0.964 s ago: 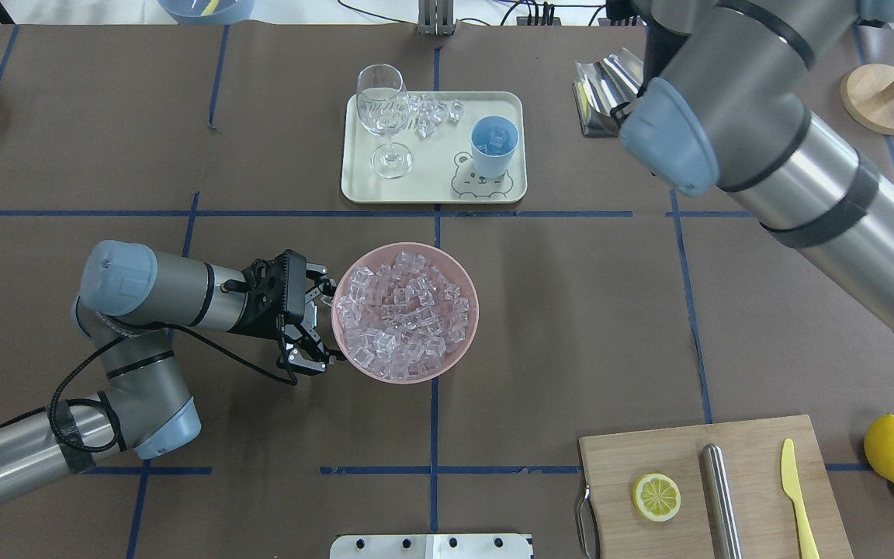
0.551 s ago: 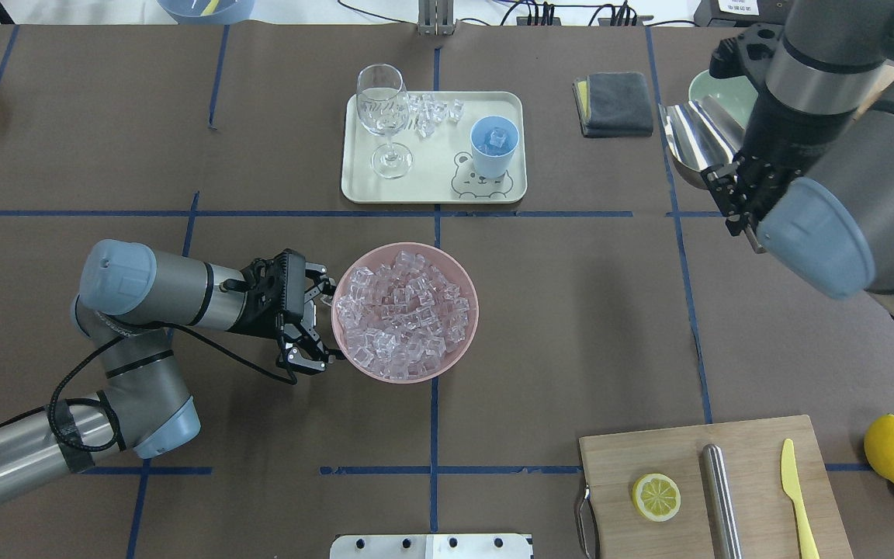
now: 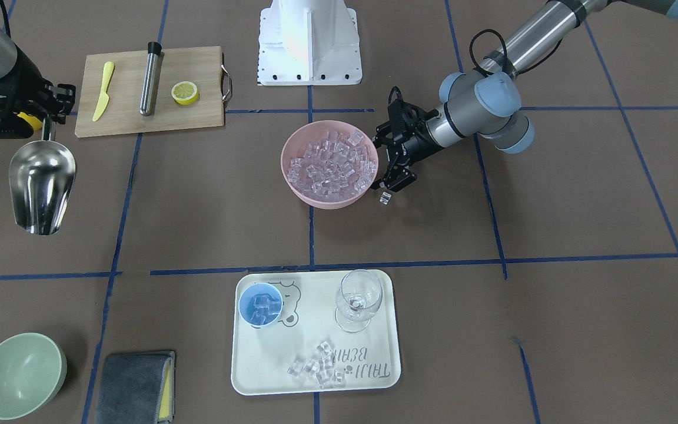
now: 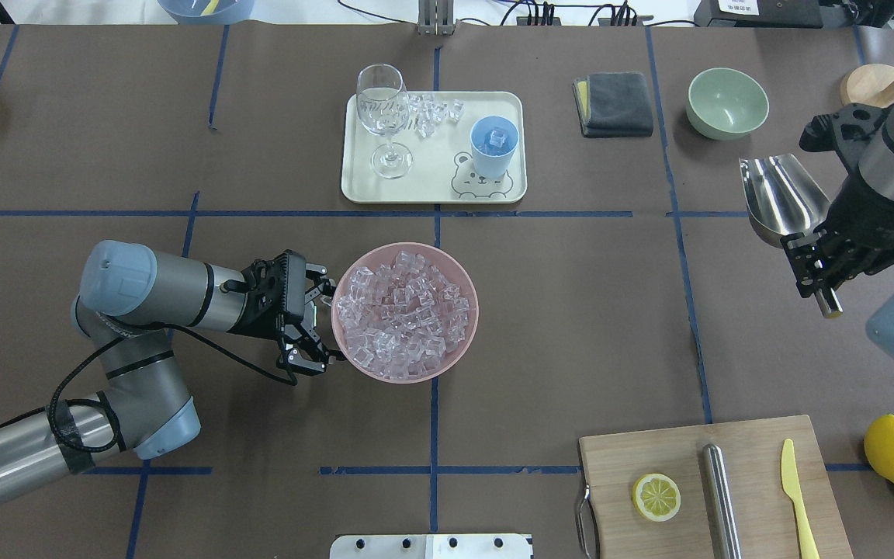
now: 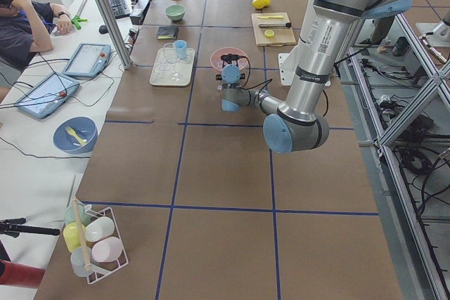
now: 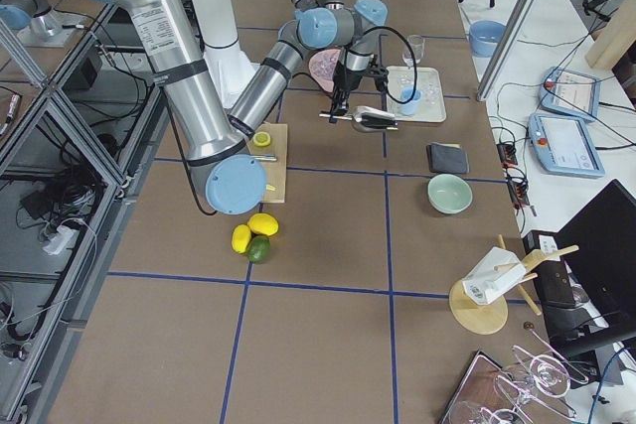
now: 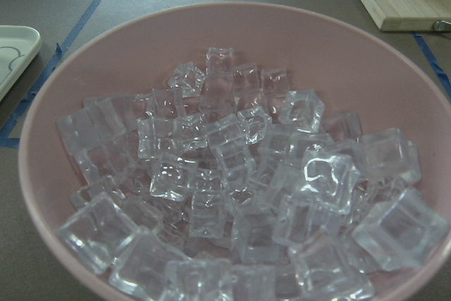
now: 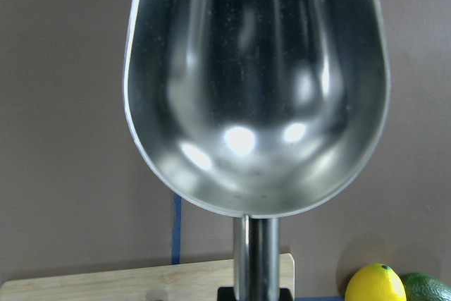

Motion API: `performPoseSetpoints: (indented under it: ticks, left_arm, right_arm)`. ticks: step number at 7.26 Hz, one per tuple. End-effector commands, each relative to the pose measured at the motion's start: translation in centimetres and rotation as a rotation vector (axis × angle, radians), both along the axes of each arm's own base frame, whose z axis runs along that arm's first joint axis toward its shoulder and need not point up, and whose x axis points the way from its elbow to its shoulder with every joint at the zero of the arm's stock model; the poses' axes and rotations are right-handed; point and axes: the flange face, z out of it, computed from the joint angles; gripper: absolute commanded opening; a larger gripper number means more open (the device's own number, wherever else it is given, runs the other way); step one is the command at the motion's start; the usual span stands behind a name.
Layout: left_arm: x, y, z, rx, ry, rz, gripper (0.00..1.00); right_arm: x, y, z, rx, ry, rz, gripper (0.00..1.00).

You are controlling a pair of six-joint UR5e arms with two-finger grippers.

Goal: Put ice in cup with scoop
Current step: 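Carry the empty scoop back and lower it onto the table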

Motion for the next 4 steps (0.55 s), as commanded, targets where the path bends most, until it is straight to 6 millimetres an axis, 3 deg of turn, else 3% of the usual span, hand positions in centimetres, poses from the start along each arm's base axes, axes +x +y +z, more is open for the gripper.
performPoseSetpoints:
  ticks: [1,3,4]
  left_arm:
    - [0.0,0.0,-0.1,0.002,0.001,0.000,1.00]
    - [0.0,0.0,-0.1,0.002,0.001,0.000,1.00]
    - [0.0,0.0,0.0,0.002,0.000,0.000,1.00]
  right_arm:
    - [-2.2,3.2,4.4,-0.015,-0.040,0.069,0.00]
    - [-7.9,5.5,6.1,-0.040,-0.041,0.082,0.00]
    - [-9.0,6.7,7.4,-0.046,-0.029,0.072,0.00]
